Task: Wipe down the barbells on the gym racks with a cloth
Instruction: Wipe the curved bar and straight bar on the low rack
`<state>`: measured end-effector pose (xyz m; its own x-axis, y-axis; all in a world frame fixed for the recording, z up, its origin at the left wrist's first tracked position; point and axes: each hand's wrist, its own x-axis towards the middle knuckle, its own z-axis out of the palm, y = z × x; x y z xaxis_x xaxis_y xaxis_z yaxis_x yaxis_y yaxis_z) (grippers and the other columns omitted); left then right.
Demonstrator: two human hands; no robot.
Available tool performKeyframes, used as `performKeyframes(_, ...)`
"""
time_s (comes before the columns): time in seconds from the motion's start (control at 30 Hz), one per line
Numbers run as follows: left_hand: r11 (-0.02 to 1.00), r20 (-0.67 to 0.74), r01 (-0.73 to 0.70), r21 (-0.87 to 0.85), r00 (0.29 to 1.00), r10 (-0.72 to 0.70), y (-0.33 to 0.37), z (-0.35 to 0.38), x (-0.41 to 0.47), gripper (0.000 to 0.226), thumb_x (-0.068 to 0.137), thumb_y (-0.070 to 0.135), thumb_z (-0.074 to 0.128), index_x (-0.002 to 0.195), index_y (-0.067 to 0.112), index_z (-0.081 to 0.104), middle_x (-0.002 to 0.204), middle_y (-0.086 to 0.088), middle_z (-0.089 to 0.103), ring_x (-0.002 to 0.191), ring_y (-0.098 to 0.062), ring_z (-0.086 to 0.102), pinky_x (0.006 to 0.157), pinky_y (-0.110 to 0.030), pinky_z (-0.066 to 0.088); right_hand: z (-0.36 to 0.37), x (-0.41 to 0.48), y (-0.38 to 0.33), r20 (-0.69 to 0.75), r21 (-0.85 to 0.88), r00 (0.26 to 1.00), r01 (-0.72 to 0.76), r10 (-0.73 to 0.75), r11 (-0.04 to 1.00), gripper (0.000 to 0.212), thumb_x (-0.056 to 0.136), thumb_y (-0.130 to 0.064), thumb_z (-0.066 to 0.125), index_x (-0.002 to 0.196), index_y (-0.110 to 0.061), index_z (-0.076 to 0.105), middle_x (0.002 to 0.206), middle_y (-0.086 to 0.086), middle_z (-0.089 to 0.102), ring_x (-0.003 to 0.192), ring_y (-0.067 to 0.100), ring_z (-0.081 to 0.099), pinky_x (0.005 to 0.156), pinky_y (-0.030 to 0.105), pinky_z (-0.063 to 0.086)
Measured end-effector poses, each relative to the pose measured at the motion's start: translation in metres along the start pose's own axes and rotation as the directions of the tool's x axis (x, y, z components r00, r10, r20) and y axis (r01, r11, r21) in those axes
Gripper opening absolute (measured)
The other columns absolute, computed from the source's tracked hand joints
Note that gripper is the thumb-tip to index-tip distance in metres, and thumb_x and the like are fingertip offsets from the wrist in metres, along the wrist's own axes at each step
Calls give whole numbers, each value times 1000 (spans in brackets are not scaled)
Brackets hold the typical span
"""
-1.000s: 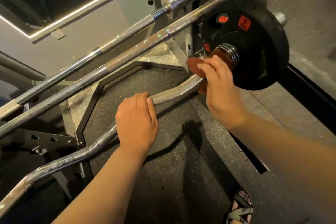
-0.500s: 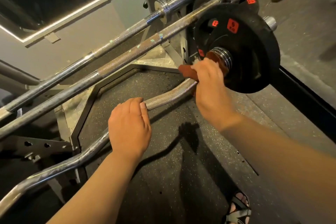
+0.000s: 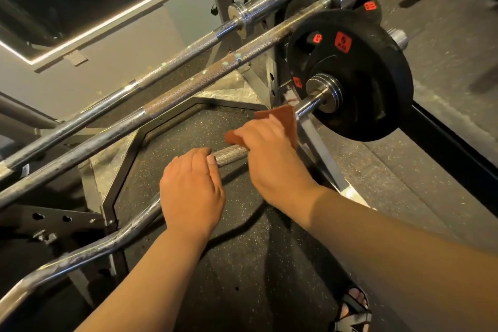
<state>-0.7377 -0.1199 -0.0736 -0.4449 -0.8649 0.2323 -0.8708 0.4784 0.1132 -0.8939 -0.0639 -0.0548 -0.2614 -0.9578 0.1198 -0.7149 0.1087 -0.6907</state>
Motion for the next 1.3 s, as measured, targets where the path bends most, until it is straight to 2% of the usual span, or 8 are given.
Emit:
performKeyframes(0.23,1000,-15,1,-11,1000,-1,1,-1,-1,37,108,30,33,114,15,65,99,-3,68,86,-22,60,83,-40,48,-45,25,65,-24,-74,998,-67,65,995,39,100,-8,43,135,-22,53,135,-3,51,129,15,44,116,46,38)
performKeyframes(0.43,1000,-20,2,-15,1000,-2,0,0,-2,37,108,31,32,112,15,65,98,-3,67,85,-23,59,83,-41,47,-7,4,14,-82,12,988,-131,132,991,48,93,-5,34,133,-17,58,137,-4,52,141,14,34,128,36,2)
performKeyframes(0.63,1000,7,-24,-20,1000,24,-4,0,1,39,107,33,30,113,15,65,99,-3,68,85,-25,60,79,-41,47,-24,7,40,104,-80,990,108,-99,991,47,101,-6,47,143,-27,47,142,-9,47,138,10,36,125,38,20)
performKeyframes(0.73,999,10,-24,-29,1000,25,-5,-1,3,42,107,33,29,111,15,66,96,-3,68,83,-25,61,77,-40,47,-40,21,63,-69,-23,991,-117,115,993,38,102,-9,48,136,-27,52,136,-6,50,129,12,44,116,47,38)
performKeyframes(0.83,999,21,-7,-32,1000,8,-5,1,4,44,106,33,27,110,14,66,95,-5,69,84,-27,61,79,-41,49,-28,15,40,-114,34,972,-205,207,978,46,99,0,41,140,-19,53,147,-2,45,146,17,29,128,46,16)
performKeyframes(1.07,998,25,13,-54,1000,-11,-4,1,7,45,107,32,26,106,12,67,91,-7,68,80,-28,62,74,-40,49,-15,2,24,136,-35,986,99,-93,994,56,100,-4,49,151,-25,39,153,-7,39,148,14,25,126,41,10)
performKeyframes(1.2,998,-2,11,-56,1000,-11,-6,1,7,46,106,32,26,104,12,67,90,-7,68,80,-29,61,75,-41,48,-37,21,61,-71,20,990,-118,119,993,43,102,-11,50,141,-30,46,142,-10,45,133,12,42,114,48,42)
performKeyframes(1.3,999,-11,22,-50,1000,-22,-4,2,5,42,107,31,29,102,13,67,88,-6,67,77,-28,60,73,-40,47,-29,18,47,-168,35,964,-202,205,979,47,99,0,44,142,-19,50,146,-4,45,145,17,31,126,46,20)
